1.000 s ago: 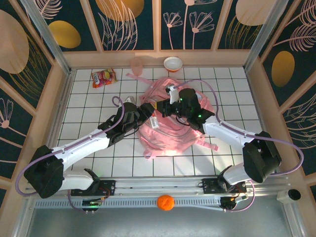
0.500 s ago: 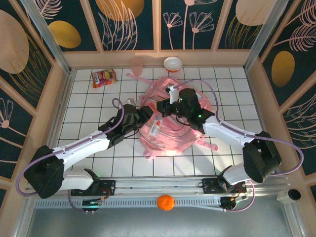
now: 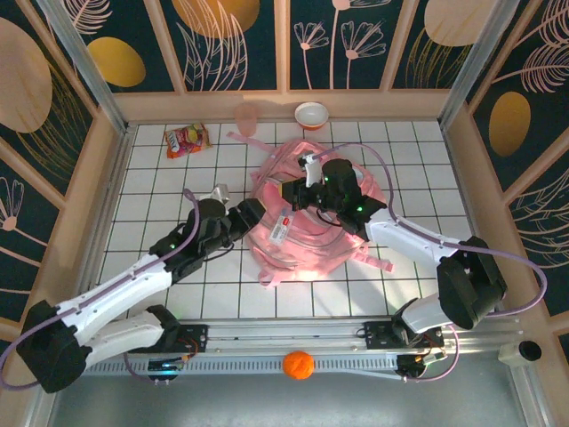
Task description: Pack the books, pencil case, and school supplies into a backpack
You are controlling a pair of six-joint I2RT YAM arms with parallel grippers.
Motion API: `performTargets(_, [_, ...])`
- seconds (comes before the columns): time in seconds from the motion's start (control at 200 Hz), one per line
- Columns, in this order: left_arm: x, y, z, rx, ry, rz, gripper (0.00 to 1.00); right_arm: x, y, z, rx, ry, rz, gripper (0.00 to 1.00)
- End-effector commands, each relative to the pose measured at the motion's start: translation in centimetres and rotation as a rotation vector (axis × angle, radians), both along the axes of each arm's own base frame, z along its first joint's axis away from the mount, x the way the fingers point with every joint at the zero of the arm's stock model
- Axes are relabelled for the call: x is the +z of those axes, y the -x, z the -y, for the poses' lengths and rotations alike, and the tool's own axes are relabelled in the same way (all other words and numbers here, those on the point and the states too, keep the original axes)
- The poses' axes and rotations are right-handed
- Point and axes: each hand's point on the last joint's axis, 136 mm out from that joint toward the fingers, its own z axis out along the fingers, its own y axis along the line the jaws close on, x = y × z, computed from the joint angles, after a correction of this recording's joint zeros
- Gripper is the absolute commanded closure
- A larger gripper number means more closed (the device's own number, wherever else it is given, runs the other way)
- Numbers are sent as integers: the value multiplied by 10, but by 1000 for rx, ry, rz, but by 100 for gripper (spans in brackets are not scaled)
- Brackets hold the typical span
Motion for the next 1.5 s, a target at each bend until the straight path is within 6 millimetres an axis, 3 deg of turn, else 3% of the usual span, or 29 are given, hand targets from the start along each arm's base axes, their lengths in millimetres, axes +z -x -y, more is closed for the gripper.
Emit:
performTargets(0.0, [-17,29,9,-144,-1,-67,44,70,-3,-8,25,-143,159,100])
performTargets(0.2, [-32,49,22,-264,4,-123,48,69,-1,-7,27,-143,152,100])
performTargets(0.5, [-44,48,32,-287,11,-129,51,73,1,-7,26,-143,157,100])
performTargets(0.55, [-45,49,33,-292,12,-131,57,75,1,-7,29,-146,159,100])
performTargets(0.671, [-41,48,39,-305,25,-118,69,77,1,-9,34,-151,162,100])
performTargets(1.026, [-25,43,57,-318,98,-68,84,77,1,-13,47,-155,159,100])
performTargets(1.171, [-22,36,49,-266,71,-34,89,80,2,-12,44,-156,165,100])
performTargets(1.491, [-8,15,36,-109,128,9,87,84,8,-7,37,-167,172,100])
